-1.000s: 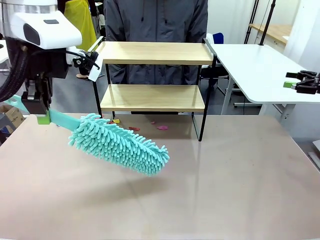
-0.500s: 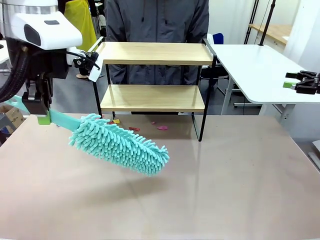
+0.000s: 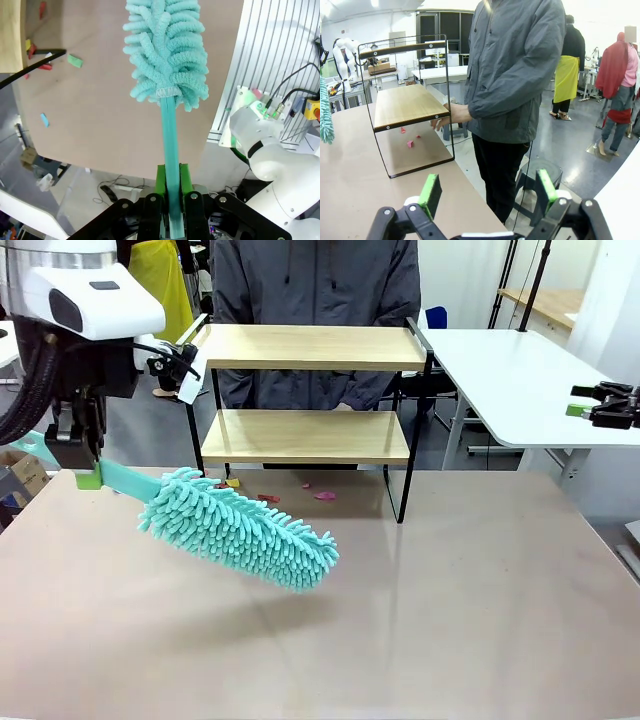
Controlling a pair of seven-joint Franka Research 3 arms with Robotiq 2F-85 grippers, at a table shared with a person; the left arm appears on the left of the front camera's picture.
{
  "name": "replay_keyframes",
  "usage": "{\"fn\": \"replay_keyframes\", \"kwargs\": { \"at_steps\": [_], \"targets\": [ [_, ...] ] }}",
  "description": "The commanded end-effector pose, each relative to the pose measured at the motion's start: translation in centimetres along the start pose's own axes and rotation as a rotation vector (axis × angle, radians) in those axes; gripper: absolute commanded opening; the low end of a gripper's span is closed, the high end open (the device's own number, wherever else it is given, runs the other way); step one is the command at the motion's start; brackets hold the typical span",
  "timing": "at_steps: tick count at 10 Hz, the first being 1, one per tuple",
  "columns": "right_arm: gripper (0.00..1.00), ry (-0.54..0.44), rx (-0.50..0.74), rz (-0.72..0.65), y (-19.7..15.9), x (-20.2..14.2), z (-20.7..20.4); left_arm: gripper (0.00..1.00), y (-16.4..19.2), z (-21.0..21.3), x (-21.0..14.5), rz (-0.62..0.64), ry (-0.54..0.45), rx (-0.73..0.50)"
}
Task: Clean the shelf.
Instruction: Clean the specific section of the Shelf indicated by the human with the Duster.
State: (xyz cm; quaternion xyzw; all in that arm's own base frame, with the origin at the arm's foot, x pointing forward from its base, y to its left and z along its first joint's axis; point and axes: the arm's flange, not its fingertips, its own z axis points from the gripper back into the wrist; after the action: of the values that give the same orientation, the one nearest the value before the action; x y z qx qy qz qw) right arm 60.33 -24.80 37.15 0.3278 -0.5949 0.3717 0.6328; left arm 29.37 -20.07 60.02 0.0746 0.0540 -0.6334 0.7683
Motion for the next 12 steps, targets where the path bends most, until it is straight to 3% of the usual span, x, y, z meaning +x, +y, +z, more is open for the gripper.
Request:
{"fn": "replay_keyframes", "kwargs": {
  "at_steps": [1,12],
  "targets": [
    [1.00,0.000,0.004,0.005,0.04,0.30,-0.10,0.13,-0.08,0.26,-0.39,-0.009,-0.004,-0.001],
    [1.00,0.000,0.004,0.005,0.04,0.30,-0.10,0.13,-0.08,0.26,-0.39,-0.009,-0.004,-0.001]
  ]
}}
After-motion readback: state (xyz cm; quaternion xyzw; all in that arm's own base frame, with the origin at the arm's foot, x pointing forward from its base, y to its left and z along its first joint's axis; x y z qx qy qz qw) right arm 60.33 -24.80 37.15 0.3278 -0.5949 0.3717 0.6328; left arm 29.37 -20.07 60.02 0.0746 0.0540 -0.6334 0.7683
